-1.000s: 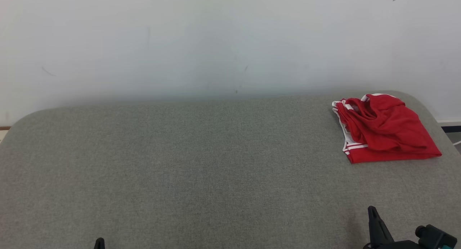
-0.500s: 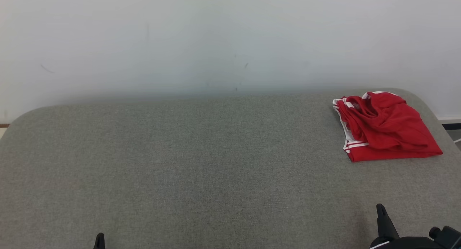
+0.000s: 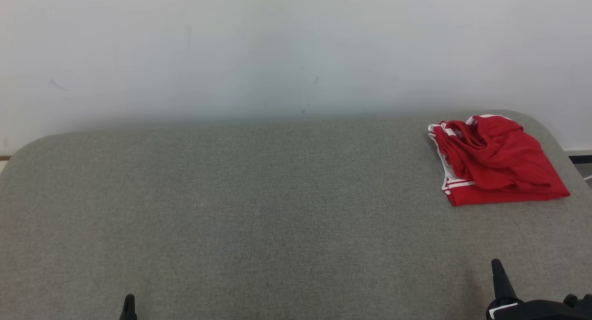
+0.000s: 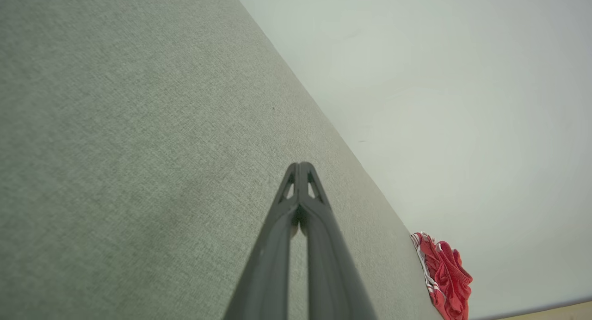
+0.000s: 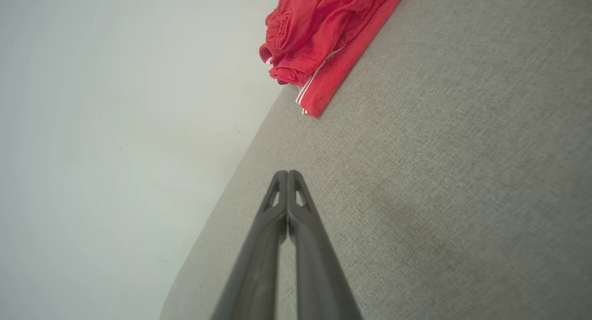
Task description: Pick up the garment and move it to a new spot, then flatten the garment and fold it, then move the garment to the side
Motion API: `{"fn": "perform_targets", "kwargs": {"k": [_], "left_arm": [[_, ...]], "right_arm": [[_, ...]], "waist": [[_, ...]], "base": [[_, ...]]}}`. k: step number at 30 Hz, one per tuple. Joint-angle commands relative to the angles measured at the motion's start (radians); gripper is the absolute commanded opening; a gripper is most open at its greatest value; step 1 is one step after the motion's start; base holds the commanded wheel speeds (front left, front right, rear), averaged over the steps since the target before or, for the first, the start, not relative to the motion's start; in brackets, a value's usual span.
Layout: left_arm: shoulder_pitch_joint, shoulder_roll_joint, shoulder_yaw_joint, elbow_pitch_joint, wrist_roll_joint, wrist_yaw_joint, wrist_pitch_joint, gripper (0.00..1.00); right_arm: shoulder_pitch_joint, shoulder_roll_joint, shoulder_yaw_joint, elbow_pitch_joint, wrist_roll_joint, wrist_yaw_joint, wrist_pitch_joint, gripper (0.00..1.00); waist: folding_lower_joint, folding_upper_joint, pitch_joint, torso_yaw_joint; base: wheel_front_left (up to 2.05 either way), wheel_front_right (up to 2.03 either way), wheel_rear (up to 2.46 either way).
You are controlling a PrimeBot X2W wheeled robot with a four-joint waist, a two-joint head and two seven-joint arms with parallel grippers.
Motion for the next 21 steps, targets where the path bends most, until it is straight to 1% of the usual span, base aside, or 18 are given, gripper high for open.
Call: {"fn": "perform_targets", "kwargs": {"k": [1,21], "left_arm": [[-0.026,0.003,-0.001,-0.003,-0.033,-0.007,0.006,0.0],[-0.059,0.002,-0.01,0.022,-0.259,-0.023,0.048,0.0]], "right_arm": [[-0.025,0.002,-0.01,-0.007,0.033,0.0,0.009,0.0],[-0.043,0.009,-0.065,0.001,0.244,0.0,0.068,0.0]], "waist": [[-0.0001,0.0,0.001,0.0],[-0.0001,0.0,0.017,0.0]], "base": [[0.0,0.0,0.0],[0.0,0.0,0.0]]}}
